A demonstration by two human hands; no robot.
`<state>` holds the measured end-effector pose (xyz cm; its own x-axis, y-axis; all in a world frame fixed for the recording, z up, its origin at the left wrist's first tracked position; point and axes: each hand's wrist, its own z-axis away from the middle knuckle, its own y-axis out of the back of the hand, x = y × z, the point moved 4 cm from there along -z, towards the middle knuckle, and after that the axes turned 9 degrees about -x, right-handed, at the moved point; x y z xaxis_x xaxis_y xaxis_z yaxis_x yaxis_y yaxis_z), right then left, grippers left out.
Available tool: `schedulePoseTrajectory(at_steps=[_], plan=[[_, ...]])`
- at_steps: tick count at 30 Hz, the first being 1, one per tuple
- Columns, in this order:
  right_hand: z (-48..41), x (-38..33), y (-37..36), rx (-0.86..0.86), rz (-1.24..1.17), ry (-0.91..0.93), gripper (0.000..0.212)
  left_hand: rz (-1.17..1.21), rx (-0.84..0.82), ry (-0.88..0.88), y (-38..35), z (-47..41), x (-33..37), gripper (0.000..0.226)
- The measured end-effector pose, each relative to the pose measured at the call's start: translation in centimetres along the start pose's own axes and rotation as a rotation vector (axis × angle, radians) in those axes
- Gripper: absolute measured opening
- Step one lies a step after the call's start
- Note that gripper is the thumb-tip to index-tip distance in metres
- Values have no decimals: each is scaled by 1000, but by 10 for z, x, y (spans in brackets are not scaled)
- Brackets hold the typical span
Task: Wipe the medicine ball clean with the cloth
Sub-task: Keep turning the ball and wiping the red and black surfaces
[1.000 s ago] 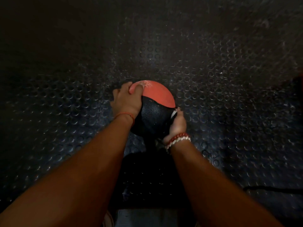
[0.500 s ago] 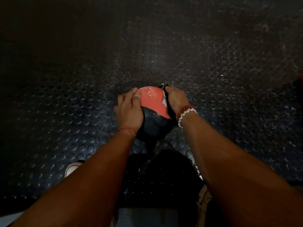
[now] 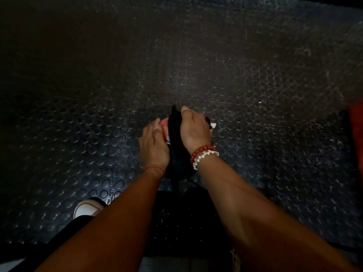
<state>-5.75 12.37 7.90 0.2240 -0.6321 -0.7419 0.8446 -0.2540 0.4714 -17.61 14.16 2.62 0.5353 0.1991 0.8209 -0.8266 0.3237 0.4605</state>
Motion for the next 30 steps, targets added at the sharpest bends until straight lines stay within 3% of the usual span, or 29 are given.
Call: schedulePoseTrajectory(at_steps=[7, 10, 13, 17, 22, 24, 26, 28, 30], plan=[[2, -7, 0, -136, -259, 46, 49, 167, 37, 78, 3, 0, -5, 60], [3, 10, 21, 96, -329, 69, 43, 149, 13, 74, 2, 1, -3, 47], [5, 60, 33, 265, -417, -137, 37, 129, -11, 22, 0, 0, -3, 53], [-3, 103, 8, 125, -759, -323, 31, 132, 23, 25, -1, -3, -7, 40], [-17, 113, -18, 91, -882, -248, 39, 283, -25, 30, 7, -10, -17, 41], [-16, 108, -20, 112, -825, -206, 37, 88, 68, -74, 19, -6, -7, 44], [-10, 98, -19, 146, -795, -195, 40, -215, 134, -363, 25, 4, 25, 43], [-5, 91, -21, 159, -780, -188, 52, -435, 5, -585, 10, 9, 50, 44], [-3, 90, -26, 149, -741, -182, 56, -674, -166, -479, -6, 5, 52, 51]])
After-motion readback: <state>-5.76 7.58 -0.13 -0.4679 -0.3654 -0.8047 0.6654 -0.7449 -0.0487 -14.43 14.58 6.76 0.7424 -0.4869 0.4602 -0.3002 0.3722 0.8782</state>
